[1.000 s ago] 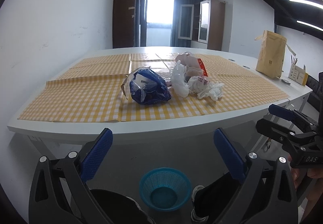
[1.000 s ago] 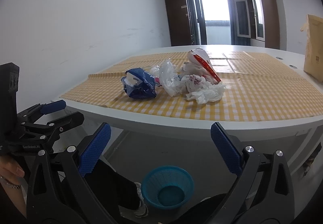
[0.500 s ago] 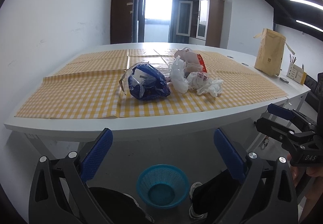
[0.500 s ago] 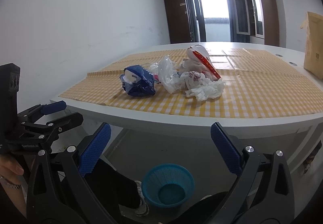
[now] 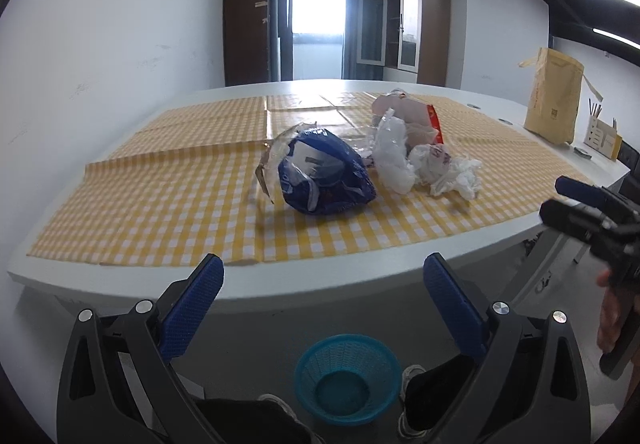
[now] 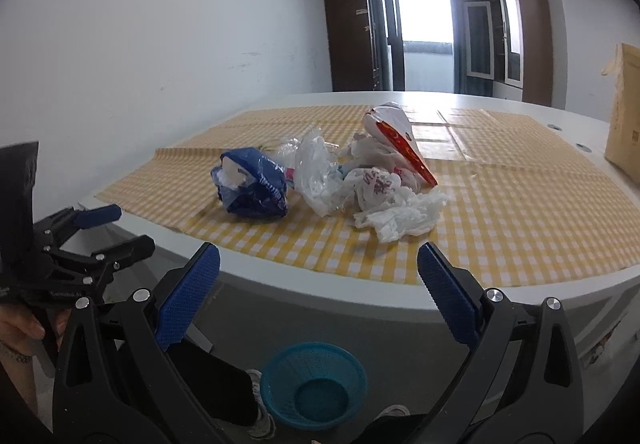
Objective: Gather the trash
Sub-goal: 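Grasp the blue plastic bag with left tool while right tool grasps white-red paper bag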
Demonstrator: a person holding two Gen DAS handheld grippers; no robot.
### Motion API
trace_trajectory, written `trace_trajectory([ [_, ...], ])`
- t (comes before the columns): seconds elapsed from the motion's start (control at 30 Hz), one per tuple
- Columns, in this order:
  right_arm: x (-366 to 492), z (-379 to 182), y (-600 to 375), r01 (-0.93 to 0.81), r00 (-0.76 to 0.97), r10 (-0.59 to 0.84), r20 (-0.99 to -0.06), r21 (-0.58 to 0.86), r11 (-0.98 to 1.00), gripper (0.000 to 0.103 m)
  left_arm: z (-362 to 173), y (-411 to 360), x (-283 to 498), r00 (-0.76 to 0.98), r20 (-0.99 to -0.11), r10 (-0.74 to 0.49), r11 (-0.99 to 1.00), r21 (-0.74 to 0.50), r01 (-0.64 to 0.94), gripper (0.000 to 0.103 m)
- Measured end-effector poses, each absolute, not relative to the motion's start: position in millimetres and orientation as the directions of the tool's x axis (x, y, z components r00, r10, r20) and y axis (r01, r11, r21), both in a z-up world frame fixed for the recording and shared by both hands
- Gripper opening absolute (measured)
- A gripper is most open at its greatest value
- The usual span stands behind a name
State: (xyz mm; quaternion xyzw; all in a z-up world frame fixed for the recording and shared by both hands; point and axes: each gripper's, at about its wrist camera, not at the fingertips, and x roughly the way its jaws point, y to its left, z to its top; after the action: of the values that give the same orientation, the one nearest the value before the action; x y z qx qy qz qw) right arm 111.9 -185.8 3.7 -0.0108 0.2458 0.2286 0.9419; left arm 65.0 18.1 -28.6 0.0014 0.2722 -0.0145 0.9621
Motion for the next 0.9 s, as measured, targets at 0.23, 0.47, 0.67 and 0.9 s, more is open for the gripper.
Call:
trace_trajectory([
  [0.23,167.8,17.6,-182.6,-0.402,0.794,0.387,-0.469,0.074,0.913,0.094,-28.3,35.9,94.1,0.850,-0.526,-0.045,0.999,-0.040,0.029,0.097],
  [0.47,217.8,23.5,-172.8,-0.362,0.818,0.321,-0.477,0.006,0.932,0.094,-32.6,46.9,121.0,0.848,-0.526,-0.062,0.997,-0.071,0.029,0.097],
  [0.67,257.6,21.1,-162.1,-0.339,0.811,0.288,-0.509,-0.008,0.941,0.088,-35.4,49.4,150.6,0.836,-0.542,-0.081,0.996,-0.084,0.042,0.097],
  [0.9,297.7,15.1,-149.9,-0.337,0.801,0.251,-0.544,-0.064,0.939,0.066,-33.3,50.5,183.8,0.824,-0.560,-0.085,0.996,-0.082,0.046,0.091],
])
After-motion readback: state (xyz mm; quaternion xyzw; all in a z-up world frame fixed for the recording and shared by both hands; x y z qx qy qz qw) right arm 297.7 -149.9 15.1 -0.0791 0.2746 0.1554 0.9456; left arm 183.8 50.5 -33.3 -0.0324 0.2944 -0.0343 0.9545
